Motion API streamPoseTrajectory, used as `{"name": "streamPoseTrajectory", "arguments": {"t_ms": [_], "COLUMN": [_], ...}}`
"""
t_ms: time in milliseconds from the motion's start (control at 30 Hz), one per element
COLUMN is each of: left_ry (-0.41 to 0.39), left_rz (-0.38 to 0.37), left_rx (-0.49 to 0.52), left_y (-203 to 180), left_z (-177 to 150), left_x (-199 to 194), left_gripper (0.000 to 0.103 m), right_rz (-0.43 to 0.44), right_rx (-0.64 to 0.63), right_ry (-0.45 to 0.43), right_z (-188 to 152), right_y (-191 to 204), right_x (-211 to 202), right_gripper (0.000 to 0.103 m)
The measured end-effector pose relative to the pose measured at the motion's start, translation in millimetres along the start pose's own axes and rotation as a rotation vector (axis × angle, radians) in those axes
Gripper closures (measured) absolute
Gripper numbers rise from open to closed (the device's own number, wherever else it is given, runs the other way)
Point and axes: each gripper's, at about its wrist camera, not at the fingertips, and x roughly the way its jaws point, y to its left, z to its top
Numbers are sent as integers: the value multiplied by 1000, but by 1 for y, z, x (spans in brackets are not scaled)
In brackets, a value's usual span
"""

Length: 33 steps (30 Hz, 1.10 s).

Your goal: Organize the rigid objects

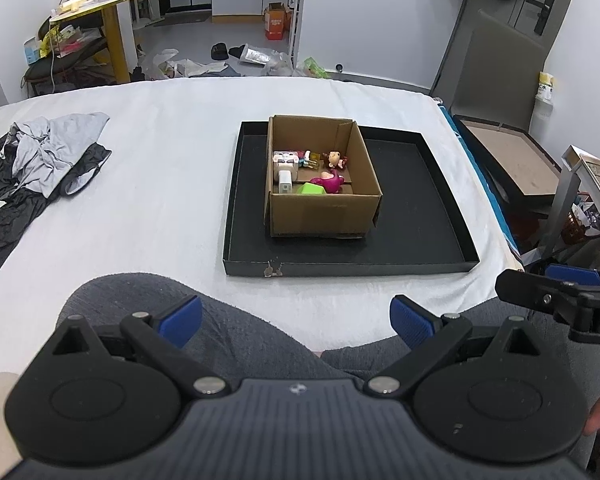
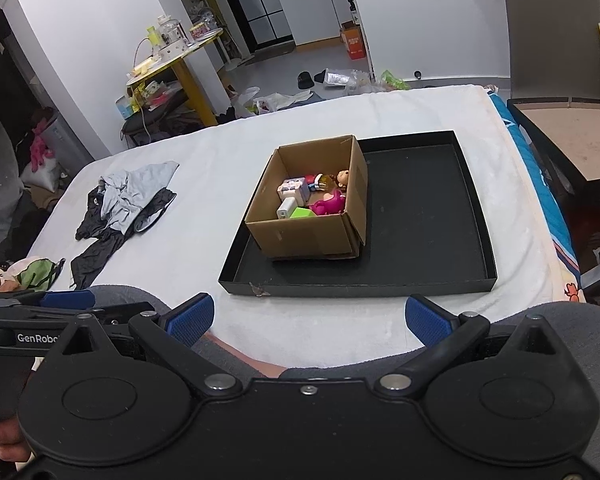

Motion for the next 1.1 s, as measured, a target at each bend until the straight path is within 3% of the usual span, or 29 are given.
{"name": "streamPoseTrajectory", "arguments": {"t_ms": [1100], "left_ry": [6], "left_rz": [5], "left_rx": [-11], "left_y": [7], "left_z": [-2], "left_x": [-2], "left_gripper": [3], "right_rz": [-9], "right_rx": [19], "right_ry": [15], "right_z": [-2], "right_y": [1], "right_x": [2], "right_gripper": [0]}}
